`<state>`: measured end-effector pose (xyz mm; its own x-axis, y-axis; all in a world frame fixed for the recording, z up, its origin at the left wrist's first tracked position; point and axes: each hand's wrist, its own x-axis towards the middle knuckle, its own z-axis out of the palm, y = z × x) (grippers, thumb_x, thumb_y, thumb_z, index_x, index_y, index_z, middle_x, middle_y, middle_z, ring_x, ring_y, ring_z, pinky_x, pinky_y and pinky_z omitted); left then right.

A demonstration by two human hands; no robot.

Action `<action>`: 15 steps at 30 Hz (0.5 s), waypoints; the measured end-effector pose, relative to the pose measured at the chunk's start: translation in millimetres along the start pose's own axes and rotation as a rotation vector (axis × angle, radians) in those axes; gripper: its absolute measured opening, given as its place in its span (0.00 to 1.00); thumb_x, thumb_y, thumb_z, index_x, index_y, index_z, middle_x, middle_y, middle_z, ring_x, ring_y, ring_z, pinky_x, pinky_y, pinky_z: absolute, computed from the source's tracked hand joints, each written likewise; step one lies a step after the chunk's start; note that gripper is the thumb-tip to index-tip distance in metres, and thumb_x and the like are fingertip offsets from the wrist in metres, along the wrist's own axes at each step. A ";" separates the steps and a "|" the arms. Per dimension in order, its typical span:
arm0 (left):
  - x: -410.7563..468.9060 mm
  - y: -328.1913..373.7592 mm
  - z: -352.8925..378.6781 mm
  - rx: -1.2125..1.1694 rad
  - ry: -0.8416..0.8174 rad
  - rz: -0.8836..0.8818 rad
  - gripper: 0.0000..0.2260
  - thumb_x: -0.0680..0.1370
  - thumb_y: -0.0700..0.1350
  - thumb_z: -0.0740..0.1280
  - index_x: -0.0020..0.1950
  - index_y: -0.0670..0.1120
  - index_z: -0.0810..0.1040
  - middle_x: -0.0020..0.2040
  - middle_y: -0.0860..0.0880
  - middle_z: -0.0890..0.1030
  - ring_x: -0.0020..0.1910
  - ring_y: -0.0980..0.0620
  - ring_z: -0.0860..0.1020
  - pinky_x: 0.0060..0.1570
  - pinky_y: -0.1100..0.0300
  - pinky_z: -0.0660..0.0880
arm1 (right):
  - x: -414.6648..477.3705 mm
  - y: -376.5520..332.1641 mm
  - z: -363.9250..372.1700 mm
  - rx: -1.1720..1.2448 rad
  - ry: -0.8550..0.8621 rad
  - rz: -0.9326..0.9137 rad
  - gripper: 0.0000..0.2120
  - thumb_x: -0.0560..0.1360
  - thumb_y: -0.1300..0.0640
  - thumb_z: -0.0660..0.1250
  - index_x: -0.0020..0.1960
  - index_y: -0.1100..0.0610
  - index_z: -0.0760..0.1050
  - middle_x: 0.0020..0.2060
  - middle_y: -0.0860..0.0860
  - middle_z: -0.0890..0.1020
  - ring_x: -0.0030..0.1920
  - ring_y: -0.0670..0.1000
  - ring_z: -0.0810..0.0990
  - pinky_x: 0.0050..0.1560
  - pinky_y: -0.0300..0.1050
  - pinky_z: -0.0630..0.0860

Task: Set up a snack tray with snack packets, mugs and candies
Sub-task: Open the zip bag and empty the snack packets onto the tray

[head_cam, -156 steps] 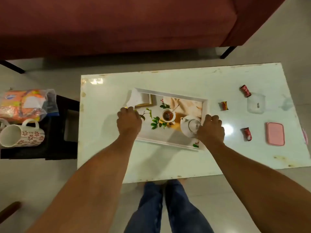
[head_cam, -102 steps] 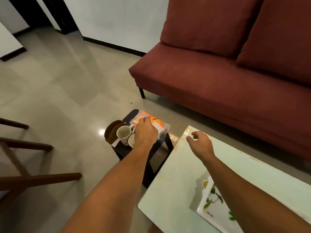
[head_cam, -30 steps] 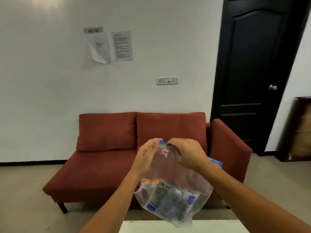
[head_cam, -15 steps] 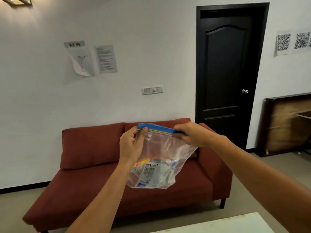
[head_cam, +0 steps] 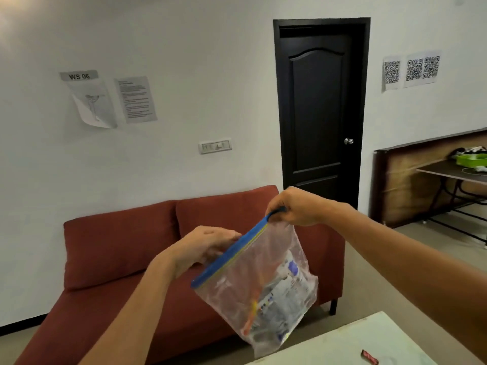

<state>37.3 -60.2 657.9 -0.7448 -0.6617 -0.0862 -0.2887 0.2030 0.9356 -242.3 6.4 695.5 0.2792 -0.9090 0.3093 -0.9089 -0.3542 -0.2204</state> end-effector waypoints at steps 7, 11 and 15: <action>54.8 1.5 56.1 0.450 0.184 0.108 0.20 0.76 0.52 0.72 0.31 0.43 0.70 0.27 0.49 0.67 0.27 0.51 0.65 0.33 0.53 0.63 | 7.8 -11.0 2.6 -0.121 -0.086 -0.063 0.08 0.77 0.55 0.72 0.54 0.50 0.86 0.44 0.41 0.74 0.46 0.44 0.75 0.47 0.34 0.70; 69.4 -13.9 72.6 0.282 0.376 0.073 0.21 0.72 0.56 0.75 0.35 0.38 0.79 0.27 0.49 0.73 0.27 0.51 0.69 0.31 0.53 0.67 | -1.7 3.9 20.7 -0.191 0.131 0.017 0.10 0.75 0.50 0.72 0.56 0.46 0.84 0.50 0.45 0.79 0.53 0.48 0.77 0.56 0.46 0.75; 84.7 -18.4 89.2 0.162 0.523 -0.003 0.16 0.69 0.55 0.75 0.28 0.47 0.77 0.25 0.52 0.74 0.26 0.52 0.71 0.32 0.53 0.68 | -15.2 1.5 74.8 -0.035 0.498 0.370 0.14 0.72 0.43 0.70 0.51 0.50 0.77 0.52 0.48 0.76 0.51 0.49 0.75 0.53 0.47 0.77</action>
<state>-74.2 -55.5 602.8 -0.3572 -0.9247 0.1320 -0.4100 0.2822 0.8673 -224.7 3.3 621.3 -0.2264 -0.7558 0.6144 -0.9297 -0.0203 -0.3677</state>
